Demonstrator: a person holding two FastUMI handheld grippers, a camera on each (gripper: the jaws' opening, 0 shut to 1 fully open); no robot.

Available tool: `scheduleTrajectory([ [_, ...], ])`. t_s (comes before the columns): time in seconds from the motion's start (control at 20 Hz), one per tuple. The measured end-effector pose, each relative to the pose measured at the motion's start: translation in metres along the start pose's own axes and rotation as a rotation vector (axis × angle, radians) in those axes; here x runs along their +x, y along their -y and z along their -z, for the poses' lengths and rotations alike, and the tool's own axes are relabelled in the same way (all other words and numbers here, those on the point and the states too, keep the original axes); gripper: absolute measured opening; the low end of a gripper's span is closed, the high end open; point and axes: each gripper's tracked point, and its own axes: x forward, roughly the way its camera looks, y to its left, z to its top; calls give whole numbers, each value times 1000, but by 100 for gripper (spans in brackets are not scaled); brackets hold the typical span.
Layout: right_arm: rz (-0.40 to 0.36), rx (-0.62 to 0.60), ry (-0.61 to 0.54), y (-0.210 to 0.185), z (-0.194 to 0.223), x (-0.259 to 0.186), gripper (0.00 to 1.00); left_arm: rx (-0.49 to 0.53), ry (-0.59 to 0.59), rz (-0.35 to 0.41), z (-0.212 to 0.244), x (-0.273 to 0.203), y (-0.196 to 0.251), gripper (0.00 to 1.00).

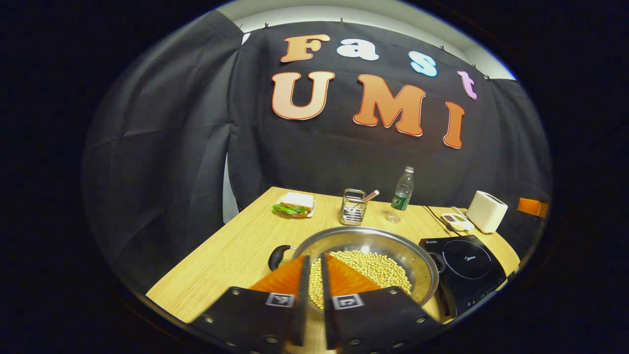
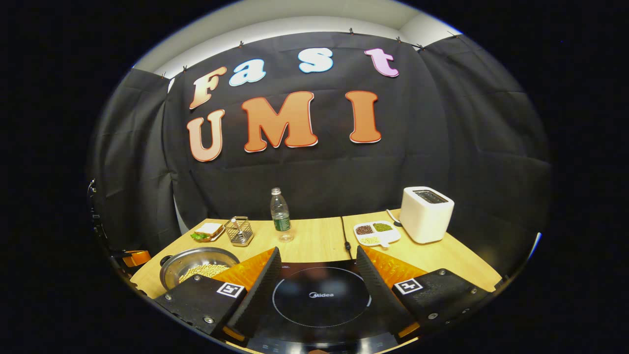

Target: First push the handle of the pot to place it horizontally, then grasp the pot with both hands and set it on the induction cooktop.

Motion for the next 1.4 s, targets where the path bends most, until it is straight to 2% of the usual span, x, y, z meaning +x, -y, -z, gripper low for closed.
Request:
scheduleTrajectory([
  [0.05, -9, -5, -10, -11, 3, 4, 95, -12, 12, 6, -1, 2, -3, 42],
  [0.1, -18, -10, -21, -21, 8, 8, 95, -21, 11, 6, -1, 4, -10, 48],
  [0.15, -26, -13, -33, -32, 13, 11, 95, -22, 10, -2, -1, 6, -20, 49],
  [0.25, -34, -18, -58, -51, 25, 19, 95, 6, 2, -38, 3, 7, -40, 77],
  [0.3, -37, -23, -70, -60, 30, 22, 95, 26, 0, -50, 3, 9, -47, 81],
  [0.6, -65, -55, -173, -106, 72, 52, 95, 53, -54, -15, 18, 27, -62, 77],
  [0.65, -63, -60, -190, -111, 79, 56, 96, 47, -55, 3, 19, 30, -61, 80],
  [1.0, -19, -90, -270, -121, 109, 80, 95, 72, -108, 112, 36, 46, -43, 80],
  [1.1, -13, -84, -293, -123, 115, 83, 95, 96, -130, 121, 39, 54, -40, 80],
  [1.15, -12, -82, -295, -124, 115, 84, 96, 107, -140, 123, 41, 58, -39, 77],
  [1.4, -19, -88, -314, -130, 120, 86, 96, 128, -204, 129, 54, 78, -35, 80],
])
